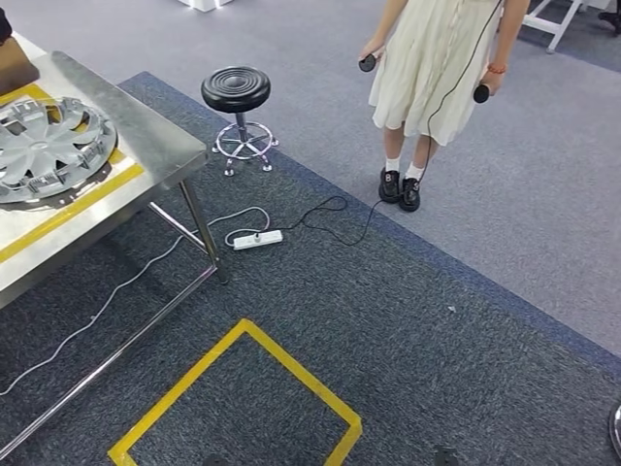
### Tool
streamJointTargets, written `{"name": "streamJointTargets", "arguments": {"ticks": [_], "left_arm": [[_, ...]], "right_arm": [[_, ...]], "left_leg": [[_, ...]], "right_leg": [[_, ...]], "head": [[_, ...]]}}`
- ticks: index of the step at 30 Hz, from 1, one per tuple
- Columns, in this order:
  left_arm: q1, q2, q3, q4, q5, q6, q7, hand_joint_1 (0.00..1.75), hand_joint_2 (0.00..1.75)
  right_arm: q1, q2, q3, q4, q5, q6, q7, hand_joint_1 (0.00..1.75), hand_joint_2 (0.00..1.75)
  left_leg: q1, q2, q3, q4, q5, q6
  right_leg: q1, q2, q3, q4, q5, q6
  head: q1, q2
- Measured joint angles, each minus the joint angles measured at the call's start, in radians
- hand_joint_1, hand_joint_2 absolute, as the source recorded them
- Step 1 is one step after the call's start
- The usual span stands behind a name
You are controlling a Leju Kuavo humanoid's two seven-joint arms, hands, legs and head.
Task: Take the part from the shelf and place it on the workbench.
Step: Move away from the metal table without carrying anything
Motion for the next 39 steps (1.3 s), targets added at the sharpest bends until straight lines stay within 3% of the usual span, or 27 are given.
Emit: {"name": "streamJointTargets", "arguments": {"ticks": [2,4,6,7,9,11,13,15,17,19,20,21,22,24,26,28,30,31,33,34,36,37,38,39], "left_arm": [[0.0,-0.001,0.0,0.0,0.0,0.0,0.0,0.0,0.0],[0.003,-0.001,0.0,0.0,0.0,0.0,0.0,0.0,0.0],[0.006,-0.001,0.0,0.0,0.0,0.0,0.0,0.0,0.0],[0.006,-0.001,0.0,0.0,0.0,0.0,0.0,0.0,0.0],[0.006,-0.001,0.0,0.0,0.0,0.0,0.0,0.0,0.0],[0.005,-0.002,0.0,0.0,0.0,0.0,0.0,0.0,0.0],[0.004,-0.003,0.0,0.0,-0.001,0.0,0.0,0.0,0.0],[0.002,-0.003,0.0,0.0,-0.001,0.0,0.0,0.0,0.0],[0.001,-0.004,0.0,0.0,-0.002,0.0,0.0,0.0,0.0],[0.002,-0.004,0.0,0.0,-0.002,0.0,0.0,0.0,0.0],[0.003,-0.004,0.0,0.0,-0.002,0.0,0.0,0.0,0.0],[0.004,-0.003,0.0,0.0,-0.002,0.0,0.0,0.0,0.0],[0.004,-0.002,0.0,0.0,-0.002,0.0,0.0,0.0,0.0],[0.004,-0.001,0.0,0.0,-0.002,0.0,0.0,0.0,0.0],[0.004,-0.001,0.0,0.0,-0.002,0.0,0.0,0.0,0.0],[0.002,-0.001,0.0,0.0,-0.002,0.0,0.0,0.0,0.0],[0.0,-0.002,0.0,0.0,-0.002,0.0,0.0,0.0,0.0],[0.0,-0.002,0.0,0.0,-0.002,0.0,0.0,0.0,0.0],[0.001,-0.004,0.0,0.0,-0.002,0.001,-0.002,0.0,0.0],[0.002,-0.004,0.0,0.0,-0.002,0.001,-0.002,0.0,0.0],[0.006,-0.003,0.0,0.0,-0.002,0.001,-0.003,0.0,0.0],[0.006,-0.003,0.0,0.0,-0.002,0.001,-0.003,0.0,0.0],[0.006,-0.003,0.0,0.0,-0.002,0.001,-0.003,0.0,0.0],[0.006,-0.003,0.0,0.0,-0.002,0.001,-0.003,0.0,0.0]], "right_arm": [[0.004,0.0,0.0,0.001,0.0,0.0,0.001,0.0,0.0],[-0.001,0.0,0.0,0.001,0.0,0.0,0.001,0.0,0.0],[-0.004,0.0,0.0,0.002,0.0,0.0,0.001,0.0,0.0],[-0.002,0.0,0.0,0.002,0.0,0.0,0.002,0.0,0.0],[0.001,0.0,0.0,0.002,0.0,0.0,0.002,0.0,0.0],[-0.002,0.0,-0.001,0.003,0.0,0.0,0.002,0.0,0.0],[-0.005,0.0,-0.001,0.003,0.0,0.0,0.002,0.0,0.0],[-0.004,-0.001,-0.001,0.003,0.0,0.0,0.002,0.0,0.0],[-0.003,-0.001,-0.001,0.003,0.0,0.0,0.002,0.0,0.0],[-0.006,-0.001,-0.001,0.003,0.0,0.0,0.002,0.0,0.0],[-0.007,-0.001,-0.002,0.003,0.0,0.0,0.002,0.0,0.0],[-0.006,-0.001,-0.002,0.003,0.0,0.0,0.002,0.0,0.0],[-0.005,-0.001,-0.002,0.003,0.0,0.0,0.002,0.0,0.0],[-0.003,-0.001,-0.002,0.003,0.0,0.0,0.002,0.0,0.0],[-0.005,0.0,-0.002,0.003,0.0,0.0,0.002,0.0,0.0],[-0.006,0.0,-0.002,0.003,0.0,0.0,0.002,0.0,0.0],[-0.001,0.0,-0.003,0.003,0.0,0.0,0.002,0.0,0.0],[0.002,-0.001,-0.004,0.004,0.0,0.0,0.002,0.0,0.0],[0.001,-0.001,-0.007,0.004,0.0,0.0,0.002,0.0,0.0],[-0.001,-0.001,-0.007,0.004,0.0,0.0,0.002,0.0,0.0],[-0.006,-0.001,-0.008,0.004,0.0,0.001,0.002,0.0,0.0],[-0.005,-0.001,-0.008,0.004,-0.001,0.001,0.002,0.0,0.0],[-0.003,-0.001,-0.009,0.004,-0.001,0.002,0.002,0.0,0.0],[-0.001,-0.001,-0.011,0.004,-0.001,0.004,0.002,0.0,0.0]], "left_leg": [[0.0,0.025,0.001,-0.002,0.003,0.015],[-0.005,0.054,0.001,-0.003,0.002,0.023],[-0.011,0.085,0.002,-0.003,0.0,0.026],[-0.013,0.099,0.003,-0.003,-0.001,0.027],[-0.015,0.122,0.008,-0.003,-0.005,0.026],[-0.019,0.142,0.015,-0.002,-0.011,0.019],[-0.022,0.158,0.02,-0.002,-0.014,0.009],[-0.02,0.168,0.024,-0.004,-0.016,-0.003],[-0.017,0.137,0.015,0.022,-0.041,-0.017],[-0.015,0.09,-0.031,0.122,-0.098,-0.025],[-0.015,0.079,-0.064,0.187,-0.126,-0.026],[-0.015,0.074,-0.091,0.237,-0.14,-0.027],[-0.015,0.072,-0.105,0.258,-0.134,-0.028],[-0.012,0.061,-0.085,0.197,-0.072,-0.029],[-0.003,0.012,-0.033,0.074,-0.009,-0.029],[0.002,-0.024,-0.006,0.008,0.006,-0.02],[-0.001,-0.011,-0.005,0.001,0.006,-0.003],[-0.001,0.0,-0.004,0.0,0.008,0.005],[-0.001,0.029,-0.003,-0.004,0.011,0.02],[-0.004,0.044,-0.003,-0.004,0.01,0.024],[-0.009,0.078,-0.003,-0.004,0.008,0.029],[-0.011,0.093,-0.002,-0.003,0.007,0.03],[-0.011,0.107,-0.001,-0.003,0.006,0.03],[-0.012,0.119,0.001,-0.003,0.005,0.028]], "right_leg": [[0.002,-0.043,-0.022,0.039,-0.026,0.008],[0.006,-0.104,-0.076,0.155,-0.089,0.012],[0.005,-0.127,-0.125,0.265,-0.133,0.012],[0.006,-0.132,-0.127,0.275,-0.13,0.011],[0.008,-0.145,-0.072,0.186,-0.079,0.004],[0.015,-0.182,-0.001,0.06,-0.035,-0.007],[0.021,-0.197,0.024,0.013,-0.025,-0.018],[0.021,-0.176,0.02,0.01,-0.021,-0.029],[0.015,-0.153,0.022,0.002,-0.014,-0.04],[0.01,-0.13,0.023,-0.002,-0.009,-0.046],[0.009,-0.117,0.021,-0.002,-0.008,-0.048],[0.008,-0.104,0.02,-0.002,-0.008,-0.048],[0.007,-0.089,0.02,-0.002,-0.007,-0.048],[0.005,-0.058,0.021,-0.002,-0.006,-0.044],[0.003,-0.029,0.017,0.002,-0.004,-0.034],[0.003,-0.005,0.008,0.005,-0.002,-0.02],[-0.001,0.015,-0.001,0.001,0.004,-0.005],[-0.001,0.005,-0.006,0.004,0.002,0.0],[0.002,-0.053,-0.035,0.06,-0.033,0.007],[0.004,-0.09,-0.063,0.12,-0.065,0.009],[0.004,-0.124,-0.123,0.248,-0.123,0.012],[0.004,-0.129,-0.135,0.278,-0.13,0.012],[0.004,-0.133,-0.128,0.272,-0.12,0.012],[0.005,-0.141,-0.099,0.226,-0.094,0.009]], "head": [[0.007,0.0],[0.015,0.0],[0.015,0.0],[0.016,0.0],[0.016,0.0],[0.015,0.0],[0.014,0.0],[0.014,0.0],[0.012,0.0],[0.008,0.0],[0.007,0.0],[0.007,0.0],[0.006,0.0],[0.006,0.0],[0.005,0.0],[0.003,0.0],[0.002,0.0],[0.003,0.0],[0.011,0.0],[0.016,0.0],[0.018,0.0],[0.018,0.0],[0.019,0.0],[0.019,0.0]]}}
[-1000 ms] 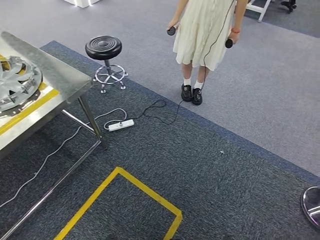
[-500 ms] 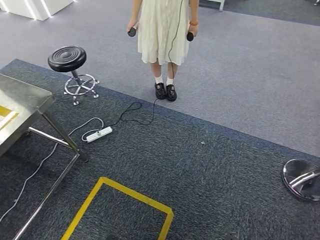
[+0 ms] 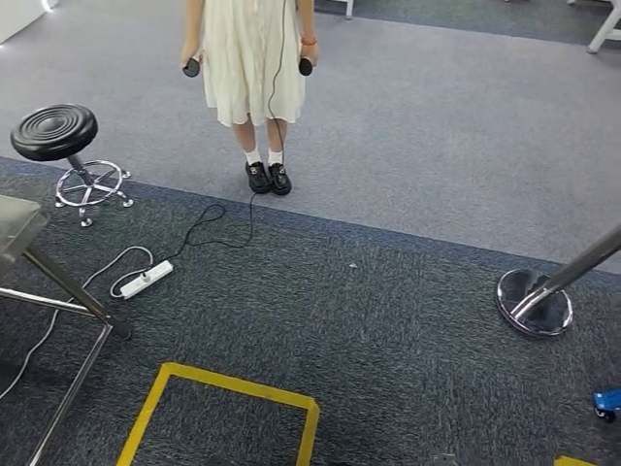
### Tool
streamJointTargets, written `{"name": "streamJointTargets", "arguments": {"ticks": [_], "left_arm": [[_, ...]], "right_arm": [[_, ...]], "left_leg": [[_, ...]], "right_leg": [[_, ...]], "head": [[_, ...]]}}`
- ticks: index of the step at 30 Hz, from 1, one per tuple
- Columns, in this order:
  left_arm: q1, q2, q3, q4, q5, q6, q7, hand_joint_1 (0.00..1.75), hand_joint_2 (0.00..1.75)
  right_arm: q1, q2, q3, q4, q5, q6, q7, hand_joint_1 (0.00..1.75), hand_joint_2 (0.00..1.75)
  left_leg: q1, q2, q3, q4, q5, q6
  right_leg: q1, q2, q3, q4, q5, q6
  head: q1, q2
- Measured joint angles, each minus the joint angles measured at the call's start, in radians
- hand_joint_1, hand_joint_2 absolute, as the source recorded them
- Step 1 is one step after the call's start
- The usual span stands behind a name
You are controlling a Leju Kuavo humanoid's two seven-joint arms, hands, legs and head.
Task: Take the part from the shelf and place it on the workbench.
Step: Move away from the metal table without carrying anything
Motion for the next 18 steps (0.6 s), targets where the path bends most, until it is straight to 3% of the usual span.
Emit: {"name": "streamJointTargets", "arguments": {"ticks": [2,4,6,7,9,11,13,14,15,16,18], "left_arm": [[0.0,0.0,0.0,0.0,0.0,0.0,0.0,0.0,0.0],[0.0,-0.001,0.0,0.0,0.0,0.0,0.0,0.0,0.0],[-0.002,-0.001,0.0,0.0,0.0,0.0,0.0,0.0,0.0],[-0.003,-0.002,0.0,0.0,-0.001,0.0,0.0,0.0,0.0],[-0.004,-0.003,0.0,0.0,-0.002,0.0,-0.002,0.0,0.0],[-0.003,-0.003,0.0,0.0,-0.004,0.001,-0.004,0.0,0.0],[-0.002,-0.001,0.0,0.0,-0.004,0.002,-0.006,0.0,0.0],[-0.001,-0.001,0.0,0.0,-0.004,0.003,-0.006,0.0,0.0],[-0.001,0.0,0.0,0.0,-0.004,0.003,-0.006,0.0,0.0],[-0.002,0.0,0.0,0.0,-0.004,0.003,-0.006,0.0,0.0],[-0.003,0.0,0.0,0.0,-0.003,0.003,-0.006,0.0,0.0]], "right_arm": [[-0.002,0.0,-0.003,0.0,-0.002,0.004,-0.002,0.0,0.0],[-0.008,0.0,-0.006,0.0,-0.004,0.008,-0.003,0.0,0.0],[-0.009,0.0,-0.008,0.0,-0.003,0.009,-0.002,0.0,0.0],[-0.008,0.0,-0.009,0.0,-0.002,0.009,0.0,0.0,0.0],[-0.006,0.0,-0.012,0.0,0.0,0.01,0.003,0.0,0.0],[-0.008,0.0,-0.012,0.0,0.001,0.012,0.004,0.0,0.0],[-0.007,0.001,-0.013,0.0,0.001,0.014,0.004,0.0,0.0],[-0.006,0.001,-0.013,0.0,0.001,0.015,0.003,0.0,0.0],[-0.005,0.001,-0.014,0.0,0.001,0.016,0.002,0.0,0.0],[-0.004,0.001,-0.014,0.0,0.001,0.018,0.001,0.0,0.0],[-0.005,0.002,-0.015,0.0,0.001,0.021,-0.002,0.0,0.0]], "left_leg": [[-0.004,0.022,0.006,0.001,-0.006,-0.007],[-0.009,0.043,0.013,0.002,-0.011,-0.017],[-0.01,0.065,0.019,-0.001,-0.013,-0.028],[-0.008,0.062,0.022,0.0,-0.017,-0.035],[-0.005,0.019,0.008,0.038,-0.049,-0.047],[-0.003,-0.033,-0.045,0.15,-0.109,-0.052],[-0.003,-0.047,-0.102,0.254,-0.143,-0.054],[-0.002,-0.049,-0.112,0.265,-0.131,-0.055],[0.0,-0.052,-0.104,0.238,-0.101,-0.056],[0.004,-0.062,-0.081,0.184,-0.061,-0.058],[0.015,-0.111,-0.03,0.063,-0.005,-0.06]], "right_leg": [[0.005,-0.048,0.08,-0.133,0.051,-0.009],[0.011,-0.08,0.122,-0.206,0.071,-0.02],[0.013,-0.059,0.12,-0.213,0.074,-0.031],[0.012,-0.046,0.119,-0.216,0.076,-0.037],[0.006,-0.021,0.121,-0.223,0.083,-0.048],[0.003,0.004,0.119,-0.225,0.087,-0.054],[0.002,0.033,0.117,-0.225,0.088,-0.056],[0.002,0.049,0.117,-0.224,0.089,-0.056],[0.0,0.065,0.117,-0.224,0.089,-0.054],[-0.001,0.08,0.117,-0.223,0.09,-0.051],[-0.002,0.11,0.113,-0.219,0.091,-0.04]], "head": [[0.001,0.0],[-0.001,0.0],[-0.003,0.0],[-0.003,0.0],[-0.006,0.0],[-0.01,0.0],[-0.012,0.0],[-0.012,0.0],[-0.012,0.0],[-0.012,0.0],[-0.014,0.0]]}}
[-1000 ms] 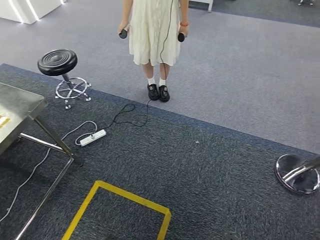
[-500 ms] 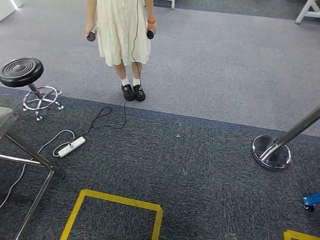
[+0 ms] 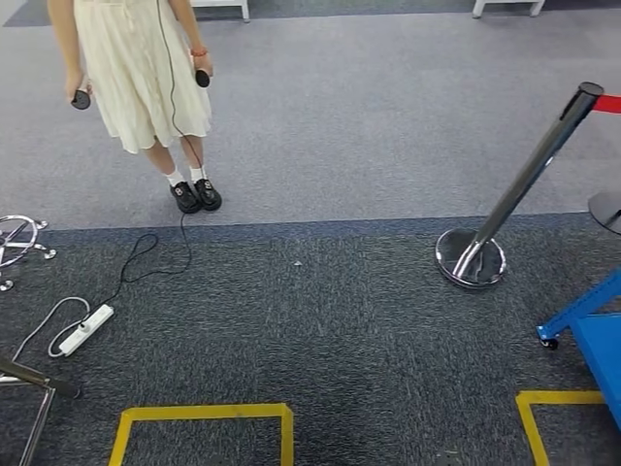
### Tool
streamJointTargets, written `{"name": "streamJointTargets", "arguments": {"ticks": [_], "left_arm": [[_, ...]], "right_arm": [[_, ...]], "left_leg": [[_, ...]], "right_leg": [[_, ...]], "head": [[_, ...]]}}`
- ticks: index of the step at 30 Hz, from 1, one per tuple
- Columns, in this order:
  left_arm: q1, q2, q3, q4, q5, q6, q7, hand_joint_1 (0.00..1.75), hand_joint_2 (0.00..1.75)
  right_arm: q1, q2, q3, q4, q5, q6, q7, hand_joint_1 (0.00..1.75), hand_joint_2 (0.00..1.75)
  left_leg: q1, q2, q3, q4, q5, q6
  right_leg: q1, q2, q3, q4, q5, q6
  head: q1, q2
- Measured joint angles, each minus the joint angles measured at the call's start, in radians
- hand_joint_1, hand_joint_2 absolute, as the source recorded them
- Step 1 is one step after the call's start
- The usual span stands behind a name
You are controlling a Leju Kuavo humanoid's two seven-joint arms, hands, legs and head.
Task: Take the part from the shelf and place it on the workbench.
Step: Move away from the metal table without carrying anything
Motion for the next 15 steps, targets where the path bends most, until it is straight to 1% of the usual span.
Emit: {"name": "streamJointTargets", "arguments": {"ticks": [1,2,3,4,5,6,7,8,9,10,11,12,13,14,15], "left_arm": [[-0.001,0.0,0.0,0.0,0.001,0.0,0.0,0.0,0.0],[-0.002,0.0,0.0,0.0,0.002,0.0,0.0,0.0,0.0],[-0.003,0.0,0.0,0.0,0.002,0.0,0.0,0.0,0.0],[-0.004,0.0,0.0,0.0,0.002,0.0,-0.001,0.0,0.0],[-0.004,0.0,0.0,0.0,0.002,0.0,-0.002,0.0,0.0],[-0.004,0.0,0.0,0.0,0.002,0.001,-0.003,0.0,0.0],[-0.003,-0.001,0.0,0.0,0.002,0.001,-0.004,0.0,0.0],[-0.001,-0.001,0.0,0.0,0.002,0.001,-0.005,0.0,0.0],[0.001,-0.001,0.0,0.0,0.002,0.001,-0.005,0.0,0.0],[0.002,0.0,0.0,0.0,0.002,0.001,-0.005,0.0,0.0],[0.003,0.0,0.0,0.0,0.002,0.001,-0.005,0.0,0.0],[0.002,0.0,0.001,0.0,0.002,0.0,-0.006,0.0,0.0],[0.002,0.0,0.001,0.0,0.002,0.0,-0.006,0.0,0.0],[0.002,0.0,0.001,0.0,0.002,0.0,-0.006,0.0,0.0],[0.002,-0.001,0.001,0.0,0.002,0.0,-0.006,0.0,0.0]], "right_arm": [[-0.001,0.0,0.0,0.0,0.0,0.001,-0.001,0.0,0.0],[0.0,0.0,0.0,0.0,0.0,0.002,-0.001,0.0,0.0],[0.002,0.0,-0.001,0.0,0.0,0.003,-0.001,0.0,0.0],[0.005,0.0,-0.001,0.0,0.0,0.003,-0.001,0.0,0.0],[0.008,0.0,-0.002,0.0,0.0,0.004,-0.001,0.0,0.0],[0.009,0.0,-0.002,0.0,0.0,0.006,-0.001,0.0,0.0],[0.007,0.0,-0.002,0.0,0.0,0.008,-0.001,0.0,0.0],[0.003,0.0,-0.002,0.0,0.0,0.009,-0.001,0.0,0.0],[0.0,0.0,-0.002,0.0,0.0,0.011,-0.001,0.0,0.0],[-0.001,0.0,-0.002,0.0,0.0,0.012,-0.001,0.0,0.0],[0.001,0.0,-0.002,0.0,0.0,0.013,-0.001,0.0,0.0],[0.003,0.0,-0.003,0.0,0.0,0.014,-0.001,0.0,0.0],[0.004,0.0,-0.003,0.0,0.0,0.014,-0.001,0.0,0.0],[0.004,0.0,-0.003,0.0,0.0,0.014,-0.001,0.0,0.0],[0.002,0.0,-0.003,0.0,0.0,0.015,-0.001,0.0,0.0]], "left_leg": [[0.003,-0.019,0.015,-0.035,0.008,0.003],[0.003,-0.03,0.021,-0.052,0.007,0.009],[0.001,-0.024,0.023,-0.056,0.005,0.018],[0.0,-0.012,0.023,-0.057,0.007,0.026],[0.0,-0.002,0.024,-0.058,0.009,0.035],[0.0,0.01,0.025,-0.059,0.01,0.042],[-0.001,0.024,0.025,-0.06,0.011,0.047],[-0.004,0.038,0.026,-0.06,0.01,0.05],[-0.007,0.054,0.026,-0.06,0.008,0.052],[-0.009,0.07,0.027,-0.06,0.007,0.054],[-0.011,0.083,0.028,-0.06,0.006,0.055],[-0.012,0.096,0.03,-0.06,0.004,0.054],[-0.013,0.107,0.033,-0.06,0.001,0.052],[-0.014,0.118,0.037,-0.06,-0.002,0.049],[-0.017,0.128,0.041,-0.059,-0.006,0.044]], "right_leg": [[0.0,0.012,-0.005,0.002,0.001,0.007],[-0.001,0.022,-0.009,0.002,0.002,0.015],[-0.004,0.032,-0.014,0.0,0.004,0.022],[-0.007,0.034,-0.017,-0.002,0.005,0.029],[-0.007,0.019,-0.022,0.005,0.001,0.033],[-0.005,-0.006,-0.034,0.028,-0.013,0.036],[-0.004,-0.039,-0.056,0.073,-0.039,0.037],[-0.002,-0.069,-0.086,0.136,-0.071,0.038],[-0.002,-0.085,-0.119,0.204,-0.102,0.039],[-0.002,-0.094,-0.144,0.258,-0.122,0.04],[-0.002,-0.098,-0.153,0.28,-0.123,0.039],[-0.001,-0.102,-0.141,0.263,-0.106,0.038],[0.0,-0.11,-0.11,0.212,-0.077,0.036],[0.002,-0.132,-0.071,0.143,-0.048,0.033],[0.005,-0.153,-0.035,0.082,-0.028,0.027]], "head": [[-0.001,0.0],[-0.003,0.0],[-0.003,0.0],[-0.004,0.0],[-0.002,0.0],[0.002,0.0],[0.005,0.0],[0.008,0.0],[0.01,0.0],[0.01,0.0],[0.01,0.0],[0.01,0.0],[0.01,0.0],[0.01,0.0],[0.01,0.0]]}}
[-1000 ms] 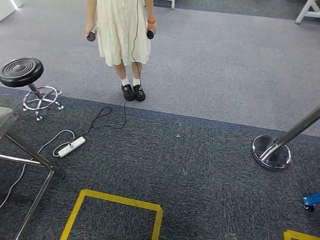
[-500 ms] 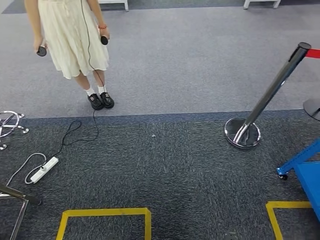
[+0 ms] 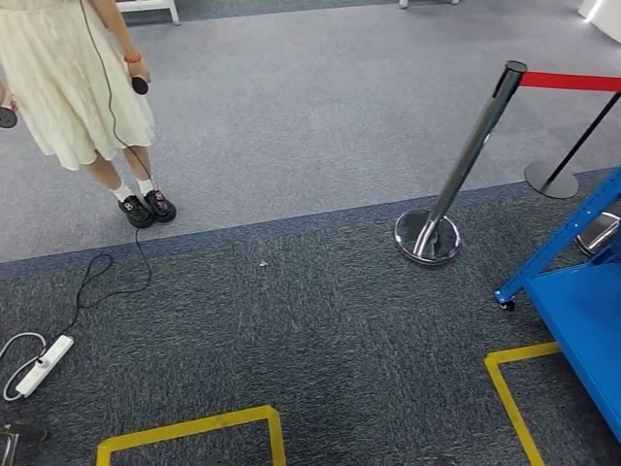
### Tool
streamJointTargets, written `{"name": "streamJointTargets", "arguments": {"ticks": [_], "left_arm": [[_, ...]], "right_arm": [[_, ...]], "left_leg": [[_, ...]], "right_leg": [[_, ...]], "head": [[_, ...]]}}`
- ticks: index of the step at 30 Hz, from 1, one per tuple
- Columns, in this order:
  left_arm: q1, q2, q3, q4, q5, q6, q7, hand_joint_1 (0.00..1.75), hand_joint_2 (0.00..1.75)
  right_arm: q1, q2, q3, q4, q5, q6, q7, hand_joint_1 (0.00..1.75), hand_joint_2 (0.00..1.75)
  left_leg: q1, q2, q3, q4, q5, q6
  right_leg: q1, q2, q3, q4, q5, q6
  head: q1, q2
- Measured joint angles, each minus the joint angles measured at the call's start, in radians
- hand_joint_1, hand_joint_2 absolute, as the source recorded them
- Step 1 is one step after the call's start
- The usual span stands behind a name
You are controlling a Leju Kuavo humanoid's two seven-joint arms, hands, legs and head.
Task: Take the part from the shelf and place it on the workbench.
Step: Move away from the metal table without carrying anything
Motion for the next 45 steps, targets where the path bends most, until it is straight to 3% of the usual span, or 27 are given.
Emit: {"name": "streamJointTargets", "arguments": {"ticks": [2,4,5,7,9,11,12,13,15,16,18,19,21,22,24,26,27,29,31,33,35,37,39,41,42,43,45], "left_arm": [[-0.001,0.0,0.0,0.0,0.0,0.0,-0.001,0.0,0.0],[-0.003,0.0,0.0,0.0,0.0,0.0,-0.001,0.0,0.0],[-0.004,0.0,0.0,0.0,0.0,0.0,-0.002,0.0,0.0],[-0.004,-0.001,0.0,0.0,0.0,0.0,-0.002,0.0,0.0],[-0.002,-0.001,0.0,0.0,0.001,0.0,-0.002,0.0,0.0],[-0.001,0.0,0.001,0.0,0.002,0.0,-0.002,0.0,0.0],[-0.001,0.0,0.001,0.0,0.002,0.0,-0.002,0.0,0.0],[-0.001,0.0,0.001,0.0,0.002,0.0,-0.002,0.0,0.0],[-0.002,0.0,0.001,0.0,0.002,0.0,-0.002,0.0,0.0],[-0.003,0.0,0.001,0.0,0.002,0.0,-0.002,0.0,0.0],[-0.004,-0.001,0.001,0.0,0.002,-0.001,-0.002,0.0,0.0],[-0.006,-0.001,0.001,0.0,0.003,-0.001,-0.002,0.0,0.0],[-0.007,-0.002,0.001,0.0,0.003,-0.001,-0.002,0.0,0.0],[-0.006,-0.003,0.002,0.0,0.003,-0.001,-0.002,0.0,0.0],[-0.002,-0.003,0.002,0.0,0.003,-0.001,-0.002,0.0,0.0],[0.0,-0.002,0.003,0.0,0.003,-0.001,-0.002,0.0,0.0],[0.0,-0.002,0.003,0.0,0.003,-0.001,-0.002,0.0,0.0],[-0.001,-0.003,0.003,0.0,0.002,-0.001,-0.002,0.0,0.0],[-0.001,-0.003,0.003,0.0,0.002,-0.001,-0.002,0.0,0.0],[-0.002,-0.002,0.003,0.0,0.002,-0.001,-0.002,0.0,0.0],[-0.003,-0.002,0.003,0.0,0.002,-0.001,-0.002,0.0,0.0],[-0.004,-0.003,0.003,0.0,0.002,-0.001,-0.002,0.0,0.0],[-0.003,-0.003,0.003,0.0,0.002,-0.001,-0.002,0.0,0.0],[-0.002,-0.002,0.003,0.0,0.001,-0.001,-0.002,0.0,0.0],[-0.001,-0.001,0.003,0.0,0.001,-0.001,-0.002,0.0,0.0],[-0.002,-0.001,0.004,0.0,0.001,-0.001,-0.002,0.0,0.0],[-0.003,-0.001,0.004,0.0,0.0,-0.001,-0.002,0.0,0.0]], "right_arm": [[-0.004,0.0,0.0,0.0,0.0,0.0,-0.001,0.0,0.0],[-0.003,0.0,-0.001,0.0,0.0,0.0,-0.002,0.0,0.0],[-0.002,0.0,-0.002,0.0,0.0,0.0,-0.002,0.0,0.0],[-0.002,0.0,-0.003,0.0,0.001,0.0,-0.002,0.0,0.0],[-0.003,0.0,-0.003,0.0,0.004,-0.001,-0.003,0.0,0.0],[-0.002,0.001,-0.003,0.0,0.006,-0.002,-0.003,0.0,0.0],[-0.001,0.0,-0.003,0.0,0.006,-0.002,-0.004,0.0,0.0],[0.0,0.0,-0.003,0.0,0.006,-0.003,-0.004,0.0,0.0],[-0.001,0.001,-0.003,0.0,0.006,-0.003,-0.004,0.0,0.0],[-0.002,0.001,-0.003,0.0,0.006,-0.003,-0.004,0.0,0.0],[-0.001,0.001,-0.003,0.0,0.007,-0.003,-0.004,0.0,0.0],[0.002,0.001,-0.003,0.0,0.007,-0.004,-0.004,0.0,0.0],[0.008,0.001,-0.003,0.0,0.007,-0.004,-0.004,0.0,0.0],[0.008,0.001,-0.003,0.0,0.007,-0.005,-0.004,0.0,0.0],[0.002,0.001,-0.003,0.0,0.007,-0.005,-0.004,0.0,0.0],[-0.001,0.001,-0.003,0.0,0.007,-0.005,-0.005,0.0,0.0],[0.001,0.001,-0.003,0.0,0.007,-0.005,-0.005,0.0,0.0],[0.004,0.001,-0.003,0.0,0.007,-0.005,-0.005,0.0,0.0],[0.0,0.001,-0.003,0.0,0.008,-0.005,-0.005,0.0,0.0],[-0.003,0.002,-0.003,0.0,0.008,-0.005,-0.005,0.0,0.0],[-0.002,0.001,-0.003,0.0,0.008,-0.005,-0.005,0.0,0.0],[-0.001,0.001,-0.003,0.0,0.008,-0.005,-0.005,0.0,0.0],[-0.003,0.001,-0.003,0.0,0.008,-0.005,-0.005,0.0,0.0],[-0.003,0.001,-0.003,0.0,0.008,-0.005,-0.005,0.0,0.0],[-0.002,0.001,-0.003,0.0,0.008,-0.005,-0.005,0.0,0.0],[-0.001,0.001,-0.003,0.0,0.008,-0.005,-0.005,0.0,0.0],[-0.001,0.001,-0.004,0.0,0.008,-0.005,-0.006,0.0,0.0]], "left_leg": [[-0.006,0.018,0.006,0.0,-0.006,-0.01],[-0.006,0.034,0.012,-0.004,-0.007,-0.021],[-0.004,0.029,0.013,-0.002,-0.012,-0.027],[0.0,-0.012,-0.006,0.044,-0.047,-0.036],[0.001,-0.054,-0.066,0.165,-0.107,-0.039],[0.001,-0.065,-0.121,0.262,-0.132,-0.038],[0.002,-0.066,-0.128,0.264,-0.116,-0.038],[0.002,-0.071,-0.116,0.229,-0.083,-0.036],[0.006,-0.11,-0.063,0.106,-0.013,-0.035],[0.008,-0.132,-0.041,0.053,0.007,-0.033],[0.009,-0.153,-0.023,0.007,0.014,-0.025],[0.009,-0.143,-0.023,0.005,0.015,-0.017],[0.008,-0.121,-0.02,0.001,0.018,-0.001],[0.008,-0.108,-0.019,-0.001,0.02,0.005],[0.004,-0.079,-0.018,-0.001,0.019,0.013],[0.001,-0.049,-0.018,-0.001,0.016,0.015],[0.001,-0.036,-0.017,-0.001,0.015,0.015],[0.0,-0.012,-0.01,-0.001,0.01,0.011],[-0.005,0.008,-0.002,0.001,0.002,0.002],[-0.011,0.026,0.004,0.0,-0.003,-0.008],[-0.008,0.038,0.009,-0.003,-0.006,-0.019],[-0.003,0.007,0.001,0.023,-0.029,-0.03],[0.0,-0.044,-0.047,0.126,-0.087,-0.036],[0.0,-0.063,-0.114,0.25,-0.133,-0.037],[0.0,-0.066,-0.133,0.278,-0.131,-0.037],[0.0,-0.067,-0.133,0.267,-0.109,-0.035],[0.002,-0.092,-0.089,0.161,-0.035,-0.032]], "right_leg": [[0.007,-0.024,0.033,-0.061,0.013,-0.013],[0.01,-0.003,0.03,-0.065,0.014,-0.027],[0.009,0.009,0.029,-0.068,0.016,-0.032],[0.005,0.032,0.029,-0.073,0.02,-0.043],[0.003,0.057,0.027,-0.074,0.023,-0.049],[0.003,0.086,0.026,-0.074,0.023,-0.05],[0.003,0.101,0.027,-0.073,0.024,-0.05],[0.002,0.116,0.027,-0.073,0.024,-0.048],[0.0,0.145,0.026,-0.071,0.027,-0.041],[0.001,0.158,0.023,-0.069,0.028,-0.036],[0.001,0.18,0.015,-0.07,0.031,-0.023],[-0.001,0.19,0.011,-0.073,0.033,-0.017],[-0.002,0.166,0.002,-0.063,0.025,-0.008],[-0.001,0.137,-0.013,-0.032,0.006,-0.004],[0.0,0.077,-0.068,0.085,-0.06,0.0],[0.0,0.058,-0.117,0.192,-0.103,0.003],[0.0,0.055,-0.118,0.2,-0.099,0.004],[0.0,0.038,-0.062,0.107,-0.045,0.002],[0.003,-0.008,0.006,-0.015,-0.002,-0.006],[0.008,-0.027,0.028,-0.058,0.006,-0.019],[0.008,-0.001,0.026,-0.061,0.01,-0.033],[0.004,0.024,0.026,-0.066,0.015,-0.044],[0.001,0.05,0.026,-0.069,0.017,-0.052],[0.001,0.079,0.026,-0.069,0.018,-0.055],[0.001,0.093,0.026,-0.069,0.018,-0.055],[0.001,0.108,0.026,-0.069,0.019,-0.055],[-0.001,0.137,0.027,-0.069,0.021,-0.051]], "head": [[-0.002,0.0],[-0.002,0.0],[-0.002,0.0],[-0.005,0.0],[-0.008,0.0],[-0.009,0.0],[-0.008,0.0],[-0.008,0.0],[-0.009,0.0],[-0.01,0.0],[-0.012,0.0],[-0.012,0.0],[-0.01,0.0],[-0.006,0.0],[0.001,0.0],[0.001,0.0],[0.001,0.0],[0.002,0.0],[0.0,0.0],[-0.002,0.0],[-0.002,0.0],[-0.004,0.0],[-0.008,0.0],[-0.011,0.0],[-0.012,0.0],[-0.012,0.0],[-0.012,0.0]]}}
